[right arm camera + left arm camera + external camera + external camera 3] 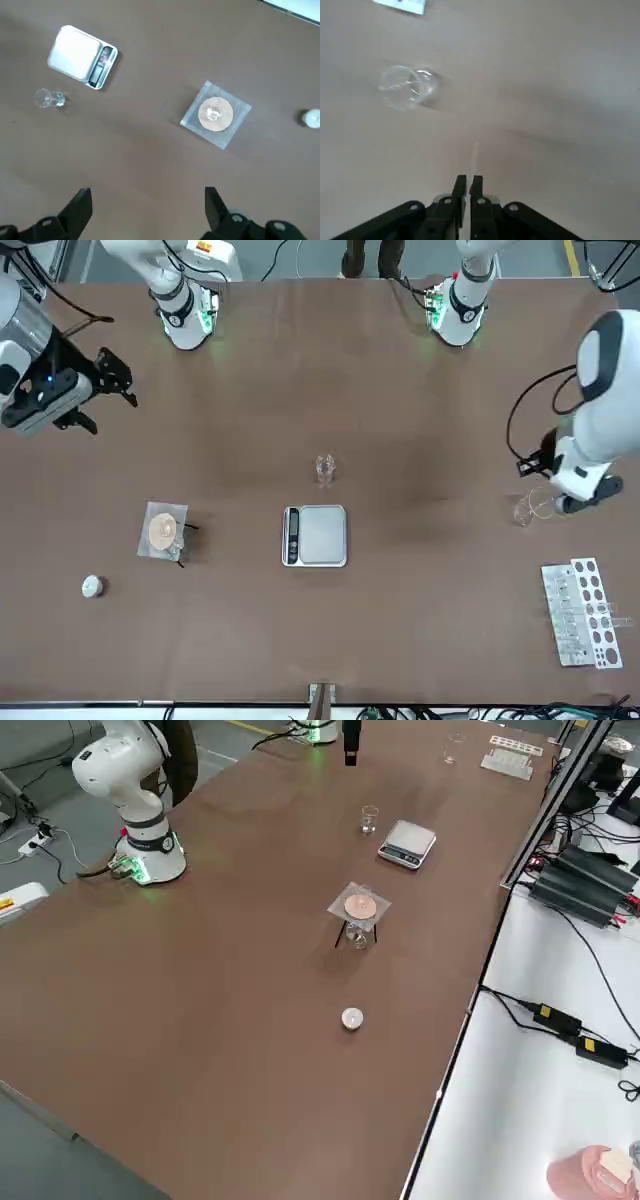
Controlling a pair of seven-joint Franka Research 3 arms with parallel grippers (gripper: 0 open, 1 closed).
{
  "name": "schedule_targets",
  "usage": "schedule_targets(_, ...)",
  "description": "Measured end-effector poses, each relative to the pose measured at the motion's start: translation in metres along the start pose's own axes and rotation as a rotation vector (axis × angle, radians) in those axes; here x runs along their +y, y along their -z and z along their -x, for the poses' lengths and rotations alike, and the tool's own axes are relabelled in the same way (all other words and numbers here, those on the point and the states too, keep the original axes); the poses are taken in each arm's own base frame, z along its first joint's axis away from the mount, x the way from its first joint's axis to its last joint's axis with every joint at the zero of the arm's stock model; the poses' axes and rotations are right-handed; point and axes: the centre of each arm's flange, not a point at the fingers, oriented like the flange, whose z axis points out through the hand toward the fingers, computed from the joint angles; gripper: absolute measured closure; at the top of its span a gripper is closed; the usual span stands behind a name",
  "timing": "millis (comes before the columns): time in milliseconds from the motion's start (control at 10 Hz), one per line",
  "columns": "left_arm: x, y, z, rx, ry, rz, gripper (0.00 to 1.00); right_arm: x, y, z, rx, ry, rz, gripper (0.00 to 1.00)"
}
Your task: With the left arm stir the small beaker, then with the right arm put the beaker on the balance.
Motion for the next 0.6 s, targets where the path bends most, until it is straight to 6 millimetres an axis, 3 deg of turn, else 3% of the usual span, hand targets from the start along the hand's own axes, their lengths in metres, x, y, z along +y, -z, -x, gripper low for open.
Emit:
schedule_targets(400, -0.124, -0.012, -0.025, 0.009, -0.009, 0.079, 0.93, -0.004, -0.005, -0.012, 0.115, 0.149, -0.096, 0.00)
schedule_targets(600, -0.168, -0.029, -0.032, 0.012, 0.002, 0.114, 0.93, -0.003, -0.010, -0.013, 0.119, 0.170, -0.106, 0.00)
